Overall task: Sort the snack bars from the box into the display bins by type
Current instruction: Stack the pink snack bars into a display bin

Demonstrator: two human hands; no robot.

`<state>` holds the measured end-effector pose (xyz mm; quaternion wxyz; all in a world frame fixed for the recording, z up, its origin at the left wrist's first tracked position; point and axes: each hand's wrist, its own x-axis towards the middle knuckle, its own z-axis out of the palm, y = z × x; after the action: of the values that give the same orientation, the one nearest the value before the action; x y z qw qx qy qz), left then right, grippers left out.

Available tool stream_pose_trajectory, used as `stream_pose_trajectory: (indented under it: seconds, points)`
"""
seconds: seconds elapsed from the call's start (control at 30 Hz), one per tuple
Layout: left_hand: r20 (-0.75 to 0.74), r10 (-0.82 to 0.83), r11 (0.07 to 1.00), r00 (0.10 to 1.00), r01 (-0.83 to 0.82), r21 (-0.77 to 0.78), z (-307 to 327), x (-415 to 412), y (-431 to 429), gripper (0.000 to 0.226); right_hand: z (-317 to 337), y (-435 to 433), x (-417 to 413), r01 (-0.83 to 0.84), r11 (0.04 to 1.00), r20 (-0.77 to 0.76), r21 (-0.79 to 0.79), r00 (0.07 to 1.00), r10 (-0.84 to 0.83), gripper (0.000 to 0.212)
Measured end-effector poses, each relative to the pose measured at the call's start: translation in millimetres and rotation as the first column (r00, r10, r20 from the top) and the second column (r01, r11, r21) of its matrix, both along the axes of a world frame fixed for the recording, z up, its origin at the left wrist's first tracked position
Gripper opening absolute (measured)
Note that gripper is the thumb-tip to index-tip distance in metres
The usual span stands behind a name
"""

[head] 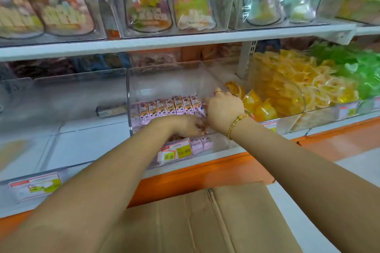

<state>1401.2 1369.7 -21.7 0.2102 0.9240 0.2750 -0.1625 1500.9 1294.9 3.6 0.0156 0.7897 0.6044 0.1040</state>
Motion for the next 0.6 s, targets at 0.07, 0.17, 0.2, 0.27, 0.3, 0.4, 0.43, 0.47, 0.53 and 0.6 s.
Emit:
stream_pose_trajectory:
  seconds: [0.07,0.17,0.2,0.27,0.3,0.4,0.43,0.47,0.53,0.6]
  points:
    - [-0.055,-0.016,1.0,0.998,0.016,-0.012,-3.9,-3.5,7.7,0.046,3.1,3.4,-0.2,-0.009,0.998,0.067,-0.06,0.998,0.013,0.038]
    - [-0.109,-0.007,0.999,0.994,0.003,-0.032,-5.2,-12.1,16.9,0.048,-2.2,13.8,-1.5,-0.016,0.98,0.169,-0.199,0.984,0.05,0.05]
    - [-0.127,-0.019,1.0,0.992,0.016,-0.022,-4.3,-13.8,16.6,0.048,-6.6,17.6,-2.7,-0.007,0.966,0.181,-0.257,0.982,0.055,0.054]
    - [-0.142,-0.024,1.0,0.99,0.023,-0.008,-4.7,-15.3,14.4,0.046,-11.4,22.9,-4.8,0.015,0.928,0.183,-0.372,0.981,0.058,0.048]
    - [-0.148,-0.02,1.0,0.989,0.02,-0.003,-5.5,-16.7,13.9,0.048,-11.3,25.6,-4.5,0.012,0.899,0.184,-0.437,0.98,0.077,0.04]
    - [-0.163,0.021,1.0,0.986,-0.021,0.003,-3.4,-23.1,13.6,0.052,-1.0,34.4,-0.3,0.003,0.775,0.152,-0.632,0.981,0.119,0.027]
    - [-0.166,0.043,0.999,0.985,-0.043,0.002,-2.7,-24.8,13.9,0.053,1.7,36.7,2.6,0.005,0.745,0.169,-0.667,0.975,0.146,0.024]
    - [-0.168,0.054,0.998,0.984,-0.055,-0.001,-2.6,-25.0,14.7,0.053,3.1,37.5,4.6,-0.001,0.728,0.184,-0.686,0.967,0.176,0.02]
    - [-0.176,0.053,0.999,0.983,-0.054,0.002,-1.9,-25.3,12.7,0.053,2.0,37.5,8.6,-0.042,0.746,0.179,-0.664,0.96,0.214,0.039]
    - [-0.188,0.055,0.998,0.981,-0.056,0.002,-2.2,-24.4,10.7,0.053,-1.2,35.3,10.9,-0.102,0.762,0.089,-0.639,0.975,0.205,0.059]
